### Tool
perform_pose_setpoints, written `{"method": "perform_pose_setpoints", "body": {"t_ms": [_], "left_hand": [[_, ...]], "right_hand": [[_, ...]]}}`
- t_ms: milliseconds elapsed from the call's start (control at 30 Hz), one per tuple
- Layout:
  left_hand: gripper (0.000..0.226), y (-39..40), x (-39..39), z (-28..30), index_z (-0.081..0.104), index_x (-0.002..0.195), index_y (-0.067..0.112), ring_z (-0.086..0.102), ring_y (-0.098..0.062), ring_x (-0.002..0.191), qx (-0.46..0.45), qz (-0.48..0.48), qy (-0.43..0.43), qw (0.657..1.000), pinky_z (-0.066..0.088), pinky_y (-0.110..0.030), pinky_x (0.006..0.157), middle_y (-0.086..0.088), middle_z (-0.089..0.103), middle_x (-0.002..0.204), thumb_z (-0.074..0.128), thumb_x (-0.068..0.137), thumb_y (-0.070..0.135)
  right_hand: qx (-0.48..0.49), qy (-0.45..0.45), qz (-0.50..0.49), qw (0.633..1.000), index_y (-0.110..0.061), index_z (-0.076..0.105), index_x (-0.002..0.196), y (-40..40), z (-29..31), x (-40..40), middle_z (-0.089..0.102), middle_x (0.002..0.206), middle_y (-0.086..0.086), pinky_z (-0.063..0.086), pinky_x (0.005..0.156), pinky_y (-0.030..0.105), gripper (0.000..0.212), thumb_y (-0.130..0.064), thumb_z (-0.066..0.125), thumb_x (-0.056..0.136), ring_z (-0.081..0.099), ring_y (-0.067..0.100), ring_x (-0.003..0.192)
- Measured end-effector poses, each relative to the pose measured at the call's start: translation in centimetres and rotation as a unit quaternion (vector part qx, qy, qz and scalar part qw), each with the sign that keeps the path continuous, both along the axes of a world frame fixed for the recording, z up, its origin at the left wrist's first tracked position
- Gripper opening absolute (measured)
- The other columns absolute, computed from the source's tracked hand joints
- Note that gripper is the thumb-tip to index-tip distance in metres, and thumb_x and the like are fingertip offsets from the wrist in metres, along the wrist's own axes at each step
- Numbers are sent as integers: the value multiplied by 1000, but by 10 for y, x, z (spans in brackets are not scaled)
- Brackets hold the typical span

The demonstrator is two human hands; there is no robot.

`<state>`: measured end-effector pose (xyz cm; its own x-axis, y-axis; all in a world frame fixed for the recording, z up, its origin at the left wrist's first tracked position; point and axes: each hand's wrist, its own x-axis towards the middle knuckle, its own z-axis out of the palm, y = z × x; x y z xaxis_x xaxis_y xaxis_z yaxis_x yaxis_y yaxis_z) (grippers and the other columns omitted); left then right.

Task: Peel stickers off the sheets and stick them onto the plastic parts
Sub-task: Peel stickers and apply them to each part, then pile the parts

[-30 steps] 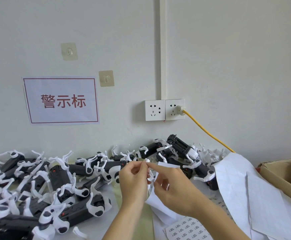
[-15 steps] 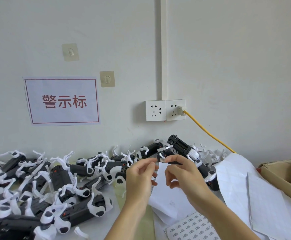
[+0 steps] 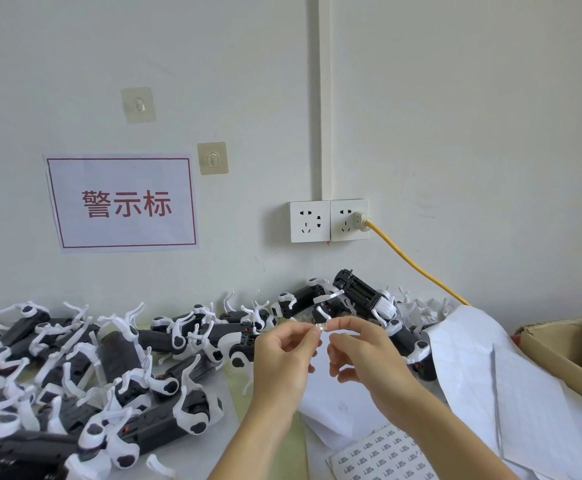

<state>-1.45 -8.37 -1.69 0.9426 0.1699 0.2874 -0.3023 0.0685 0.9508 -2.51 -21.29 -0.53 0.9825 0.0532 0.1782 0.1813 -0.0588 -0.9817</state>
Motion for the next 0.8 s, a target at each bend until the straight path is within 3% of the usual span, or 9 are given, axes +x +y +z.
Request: {"method": "perform_pose_setpoints", "body": {"t_ms": [200,533,700,800], "left_hand": [[20,1,0,-1,76,72,16,59,-8,57,1,13,7,1000,45,-17,49,-2,70,65,71,88,7],[16,1,1,-1,77,75,14,60,-7,59,17,6,-3,1000,45,-18,49,-5,72,69,72,89,8],[19,1,4,-5,78,79,15,61,-9,62,66,-12,-7,998,45,-21,53,0,72,68,66,93,10],[20,7,9,-8,76,88,16,62,-14,68,123,48,-42,990,43,-22,62,7,69,70,61,93,5]], "right_hand": [[-54,-18,-32,998,-26,60,110,1,-2,-1,69,65,0,47,54,19,17,-17,53,97,67,13,60],[-76,-65,-84,991,-22,70,90,3,-3,0,64,57,-1,47,56,28,10,-24,62,96,68,15,56],[-95,-88,-145,981,-20,67,84,3,-8,4,64,55,-3,41,44,11,14,-20,59,97,65,8,50],[-83,-90,-182,976,-20,66,84,-3,-8,7,65,57,-1,39,40,11,15,-17,58,97,64,8,47]]}}
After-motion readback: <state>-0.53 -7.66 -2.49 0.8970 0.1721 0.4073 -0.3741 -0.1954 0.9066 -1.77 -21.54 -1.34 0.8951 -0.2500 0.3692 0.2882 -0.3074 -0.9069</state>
